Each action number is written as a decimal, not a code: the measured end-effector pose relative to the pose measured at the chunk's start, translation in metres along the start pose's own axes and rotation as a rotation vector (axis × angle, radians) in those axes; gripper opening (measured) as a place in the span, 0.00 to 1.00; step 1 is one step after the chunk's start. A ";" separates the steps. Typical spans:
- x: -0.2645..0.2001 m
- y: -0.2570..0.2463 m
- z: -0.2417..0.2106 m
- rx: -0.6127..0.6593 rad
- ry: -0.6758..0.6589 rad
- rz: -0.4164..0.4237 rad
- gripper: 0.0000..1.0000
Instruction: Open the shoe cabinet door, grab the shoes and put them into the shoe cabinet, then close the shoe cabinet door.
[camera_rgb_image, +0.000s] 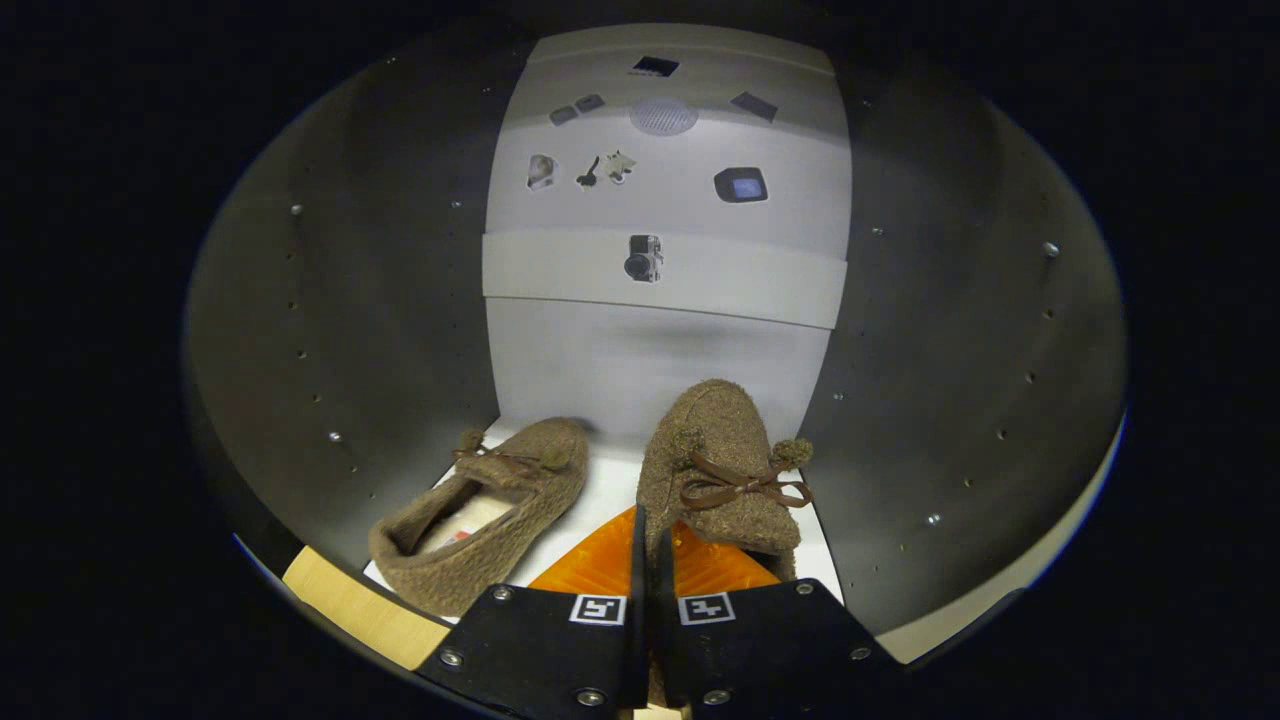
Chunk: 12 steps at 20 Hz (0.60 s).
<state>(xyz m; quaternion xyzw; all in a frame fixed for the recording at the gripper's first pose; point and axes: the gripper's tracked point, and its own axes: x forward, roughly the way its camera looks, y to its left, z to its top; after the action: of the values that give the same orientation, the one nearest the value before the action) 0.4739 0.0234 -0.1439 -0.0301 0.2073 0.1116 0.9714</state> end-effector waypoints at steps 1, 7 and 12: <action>0.010 0.000 0.000 -0.002 0.015 -0.001 0.05; 0.042 -0.001 -0.016 0.040 0.108 0.000 0.05; 0.048 0.003 -0.027 0.077 0.149 -0.002 0.18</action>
<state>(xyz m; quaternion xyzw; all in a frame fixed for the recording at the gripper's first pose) 0.5049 0.0330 -0.1881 -0.0012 0.2830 0.1000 0.9539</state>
